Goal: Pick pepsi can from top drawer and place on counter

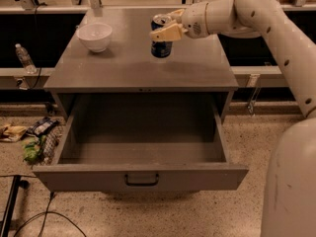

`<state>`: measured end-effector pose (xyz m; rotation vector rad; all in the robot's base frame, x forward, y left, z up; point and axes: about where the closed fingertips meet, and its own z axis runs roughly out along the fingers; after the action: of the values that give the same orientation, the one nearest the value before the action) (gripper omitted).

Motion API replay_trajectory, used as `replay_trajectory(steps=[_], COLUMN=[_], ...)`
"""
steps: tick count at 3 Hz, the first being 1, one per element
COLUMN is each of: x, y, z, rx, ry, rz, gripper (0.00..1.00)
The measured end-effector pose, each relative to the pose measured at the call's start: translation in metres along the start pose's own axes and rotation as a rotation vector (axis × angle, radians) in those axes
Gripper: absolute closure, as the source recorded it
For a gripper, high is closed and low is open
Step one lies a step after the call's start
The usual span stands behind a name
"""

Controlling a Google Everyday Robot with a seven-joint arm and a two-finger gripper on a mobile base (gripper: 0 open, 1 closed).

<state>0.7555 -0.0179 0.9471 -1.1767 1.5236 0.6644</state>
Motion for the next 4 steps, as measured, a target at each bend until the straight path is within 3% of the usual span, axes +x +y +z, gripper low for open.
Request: replay_trajectory(steps=[2,3,4], x=[0.028,0.031,0.029], y=[-0.010,-0.008,0.005], z=[0.013,0.012,-0.012], rx=[0.005,0.022,0.082], ry=[0.061,0.053,0.010], rz=[0.044,0.032,0.021], gripper=[0.39,0.16,0.00])
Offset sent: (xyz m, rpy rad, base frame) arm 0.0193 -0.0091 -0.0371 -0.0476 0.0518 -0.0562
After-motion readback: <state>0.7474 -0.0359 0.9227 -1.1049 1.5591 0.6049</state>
